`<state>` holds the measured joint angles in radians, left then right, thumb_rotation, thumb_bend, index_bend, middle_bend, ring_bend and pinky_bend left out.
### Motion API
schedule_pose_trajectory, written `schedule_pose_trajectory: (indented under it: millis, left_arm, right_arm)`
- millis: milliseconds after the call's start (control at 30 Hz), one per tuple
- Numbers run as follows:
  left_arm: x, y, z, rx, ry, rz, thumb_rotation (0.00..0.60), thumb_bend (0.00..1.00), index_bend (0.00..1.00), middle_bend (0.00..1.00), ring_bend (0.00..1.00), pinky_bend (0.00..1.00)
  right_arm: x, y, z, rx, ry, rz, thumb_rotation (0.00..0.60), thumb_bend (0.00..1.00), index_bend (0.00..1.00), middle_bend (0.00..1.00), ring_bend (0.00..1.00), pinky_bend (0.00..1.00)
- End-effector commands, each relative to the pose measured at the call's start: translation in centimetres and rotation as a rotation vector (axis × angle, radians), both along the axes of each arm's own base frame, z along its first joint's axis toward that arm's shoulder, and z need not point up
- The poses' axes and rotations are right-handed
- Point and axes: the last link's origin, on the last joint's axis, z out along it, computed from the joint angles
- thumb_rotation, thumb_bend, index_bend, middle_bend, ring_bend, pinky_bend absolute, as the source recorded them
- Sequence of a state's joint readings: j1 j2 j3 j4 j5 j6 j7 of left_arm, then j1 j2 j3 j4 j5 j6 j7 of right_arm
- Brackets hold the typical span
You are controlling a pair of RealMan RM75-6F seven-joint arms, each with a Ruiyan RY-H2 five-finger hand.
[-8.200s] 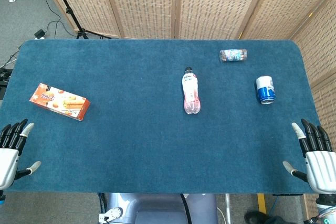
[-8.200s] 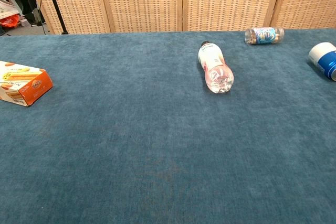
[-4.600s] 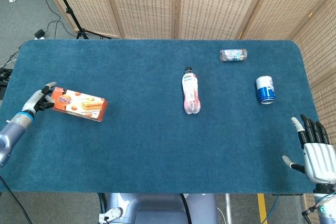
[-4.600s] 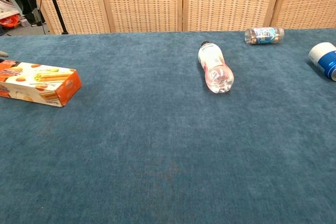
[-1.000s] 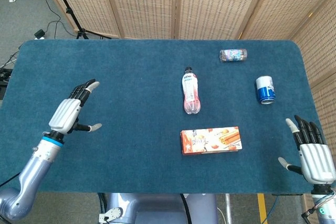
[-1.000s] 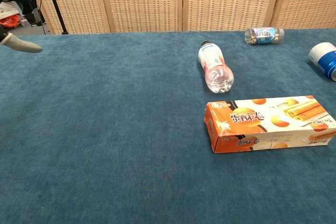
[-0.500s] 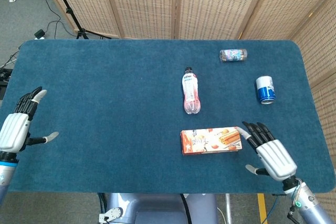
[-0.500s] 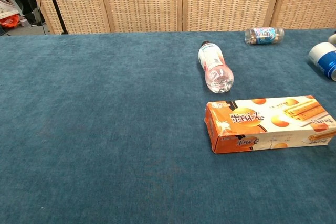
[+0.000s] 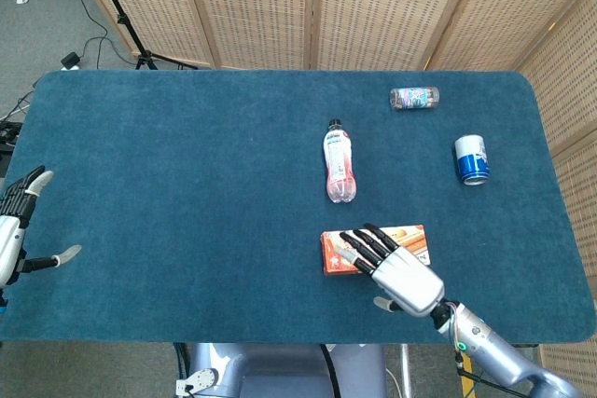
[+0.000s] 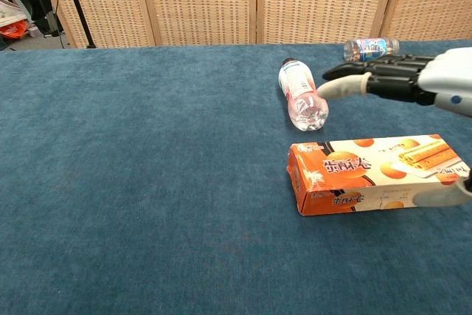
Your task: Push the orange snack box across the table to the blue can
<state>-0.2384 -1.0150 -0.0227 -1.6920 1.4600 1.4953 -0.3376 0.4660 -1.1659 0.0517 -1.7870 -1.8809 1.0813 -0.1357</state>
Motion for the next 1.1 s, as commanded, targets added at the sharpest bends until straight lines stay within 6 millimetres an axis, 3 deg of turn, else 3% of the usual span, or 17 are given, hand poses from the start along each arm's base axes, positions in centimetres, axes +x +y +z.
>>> schedule_pose_trajectory:
  millis: [33,133,200,267,333,367,433,667,1100]
  left_arm:
    - [-0.1,0.0,0.1,0.004,-0.007,0.004,0.6,0.0,0.0,0.0,0.0,0.0]
    - [-0.3,0.2,0.0,-0.001,-0.008,0.012,0.6,0.0,0.0,0.0,0.0,0.0]
    - [-0.4,0.2,0.0,-0.004,-0.01,0.014,0.6,0.0,0.0,0.0,0.0,0.0]
    - [-0.4,0.3,0.1,-0.001,-0.01,0.014,0.6,0.0,0.0,0.0,0.0,0.0]
    - [-0.4,0.3,0.1,0.0,-0.009,0.012,0.6,0.0,0.0,0.0,0.0,0.0]
    - [-0.4,0.4,0.1,0.0,-0.007,0.011,0.6,0.0,0.0,0.0,0.0,0.0]
    - [-0.4,0.4,0.1,0.0,-0.004,0.012,0.6,0.0,0.0,0.0,0.0,0.0]
    - [-0.7,0.6,0.1,-0.024,-0.012,0.019,0.6,0.0,0.0,0.0,0.0,0.0]
    - [-0.7,0.8,0.2,-0.033,-0.025,0.01,0.6,0.0,0.0,0.0,0.0,0.0]
  right_arm:
    - [1.8,-0.6,-1.5,0.045,0.049,0.094,0.6,0.0,0.0,0.0,0.0,0.0]
    - [3.5,-1.2,-2.5,0.076,0.093,0.168,0.6,0.03,0.0,0.0,0.0,0.0]
    - [4.3,-1.6,-3.0,0.085,0.117,0.202,0.6,0.23,0.0,0.0,0.0,0.0]
    - [5.1,-2.0,-3.7,0.085,0.153,0.235,0.6,0.6,0.01,0.0,0.0,0.0]
    - [5.8,-2.3,-4.4,0.075,0.201,0.277,0.6,0.81,0.03,0.0,0.0,0.0]
    - [6.1,-2.4,-4.7,0.07,0.222,0.29,0.6,0.9,0.05,0.0,0.0,0.0]
    - [6.6,-2.6,-5.4,0.055,0.264,0.322,0.6,0.99,0.07,0.0,0.0,0.0]
    - [7.5,-2.6,-7.4,-0.04,0.41,0.42,0.6,1.0,0.12,0.0,0.0,0.0]
    - [8.1,-2.0,-9.7,-0.08,0.492,0.368,0.6,1.0,0.14,0.0,0.0,0.0]
